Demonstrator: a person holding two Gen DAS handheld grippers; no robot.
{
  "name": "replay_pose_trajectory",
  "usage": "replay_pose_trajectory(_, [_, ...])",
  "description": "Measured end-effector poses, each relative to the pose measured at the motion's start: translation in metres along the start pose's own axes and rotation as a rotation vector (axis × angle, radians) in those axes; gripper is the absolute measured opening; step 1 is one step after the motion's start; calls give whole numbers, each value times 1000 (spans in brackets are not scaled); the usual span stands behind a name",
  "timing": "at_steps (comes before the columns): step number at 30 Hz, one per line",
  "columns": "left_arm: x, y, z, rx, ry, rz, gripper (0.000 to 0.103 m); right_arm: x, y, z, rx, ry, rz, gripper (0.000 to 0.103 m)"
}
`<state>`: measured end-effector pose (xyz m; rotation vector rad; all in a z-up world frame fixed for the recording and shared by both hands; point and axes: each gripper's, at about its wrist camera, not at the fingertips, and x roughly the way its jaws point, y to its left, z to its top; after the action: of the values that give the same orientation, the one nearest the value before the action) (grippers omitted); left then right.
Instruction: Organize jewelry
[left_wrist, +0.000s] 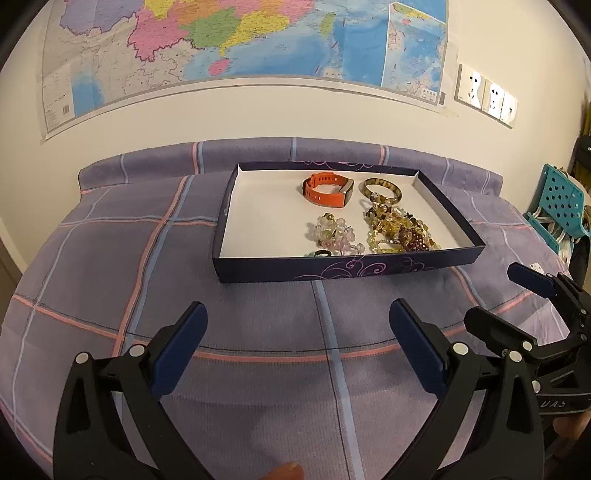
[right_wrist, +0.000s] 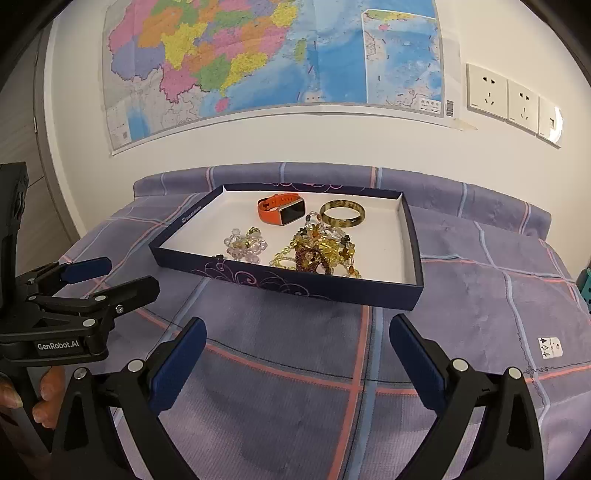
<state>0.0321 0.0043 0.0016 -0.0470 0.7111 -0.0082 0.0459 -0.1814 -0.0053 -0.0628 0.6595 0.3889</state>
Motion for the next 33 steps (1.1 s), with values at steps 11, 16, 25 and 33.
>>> replay_pose_trajectory(11, [-1,-2,0,11,-1,5,97,-1,1,-1,3,0,2,96])
replay_pose_trajectory(16, [-2,-3,0,17,-4,12,97,-1,2,-2,7,-2,1,96])
replay_pose_trajectory(25, [-4,-3,-1,20,-14,17,97,0,2,-2,4,6,5,96])
replay_pose_trajectory(33, [-4,-4,-1,22,-12,17,97,1,1,-3,8,8,4,96])
